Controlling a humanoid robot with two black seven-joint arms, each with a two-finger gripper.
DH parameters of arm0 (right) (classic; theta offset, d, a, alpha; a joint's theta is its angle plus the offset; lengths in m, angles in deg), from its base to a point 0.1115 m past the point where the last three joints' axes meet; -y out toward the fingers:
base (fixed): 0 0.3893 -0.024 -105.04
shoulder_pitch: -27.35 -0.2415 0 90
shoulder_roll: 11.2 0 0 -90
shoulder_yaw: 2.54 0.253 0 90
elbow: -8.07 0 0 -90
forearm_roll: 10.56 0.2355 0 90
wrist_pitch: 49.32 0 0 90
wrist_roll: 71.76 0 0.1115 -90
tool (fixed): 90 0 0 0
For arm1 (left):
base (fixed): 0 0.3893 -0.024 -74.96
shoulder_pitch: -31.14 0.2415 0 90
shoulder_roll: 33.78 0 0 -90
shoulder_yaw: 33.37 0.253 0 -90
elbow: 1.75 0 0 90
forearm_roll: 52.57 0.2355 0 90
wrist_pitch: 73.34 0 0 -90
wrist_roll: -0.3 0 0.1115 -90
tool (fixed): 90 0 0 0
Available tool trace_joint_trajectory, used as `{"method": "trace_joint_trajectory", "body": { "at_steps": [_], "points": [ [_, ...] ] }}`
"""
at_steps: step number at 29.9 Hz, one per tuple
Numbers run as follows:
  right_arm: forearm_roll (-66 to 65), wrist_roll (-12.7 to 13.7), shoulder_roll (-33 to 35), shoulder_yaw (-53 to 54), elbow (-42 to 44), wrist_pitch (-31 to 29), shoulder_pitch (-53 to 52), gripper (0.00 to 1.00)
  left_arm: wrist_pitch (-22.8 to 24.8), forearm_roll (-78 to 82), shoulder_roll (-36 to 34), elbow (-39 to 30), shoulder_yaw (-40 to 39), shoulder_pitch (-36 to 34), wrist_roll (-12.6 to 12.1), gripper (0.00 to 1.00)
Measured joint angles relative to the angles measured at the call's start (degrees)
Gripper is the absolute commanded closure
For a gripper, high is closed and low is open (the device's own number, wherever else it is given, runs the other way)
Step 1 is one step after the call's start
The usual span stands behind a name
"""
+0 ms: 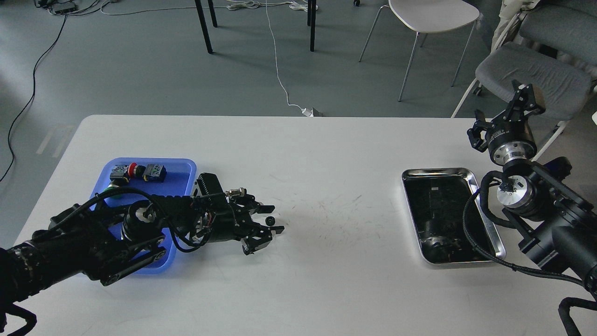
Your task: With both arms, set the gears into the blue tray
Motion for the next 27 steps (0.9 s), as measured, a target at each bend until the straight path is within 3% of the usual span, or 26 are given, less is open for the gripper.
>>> {"method": "trace_joint_trajectory", "body": {
  "at_steps": [5,7,11,22,27],
  "points": [
    [0.0,-0.1,0.1,0.0,0.0,0.1,0.0,0.01,0.0,0.2,0.4,0.6,0.1,0.0,0.0,0.55],
    [0.0,-0.1,0.1,0.0,0.0,0.1,-0.1,0.01,0.0,0.2,0.3,0.7,0.1,0.0,0.0,0.63],
    [0.0,-0.2,0.1,-0.1,0.1,0.1,-0.1,0.01,0.0,0.4,-0.2,0.8,0.1,0.0,0.0,0.64],
    [-0.2,-0.2,0.0,-0.2,0.7,0.1,0.0,0.01,0.0,0.7,-0.4,0.2,0.1,0.1,0.0,0.89],
    [-0.3,-0.2,0.0,-0.3,0.8,0.0,0.1,0.01,0.1,0.9,-0.7,0.0,0.1,0.0,0.0,0.91]
  ]
}}
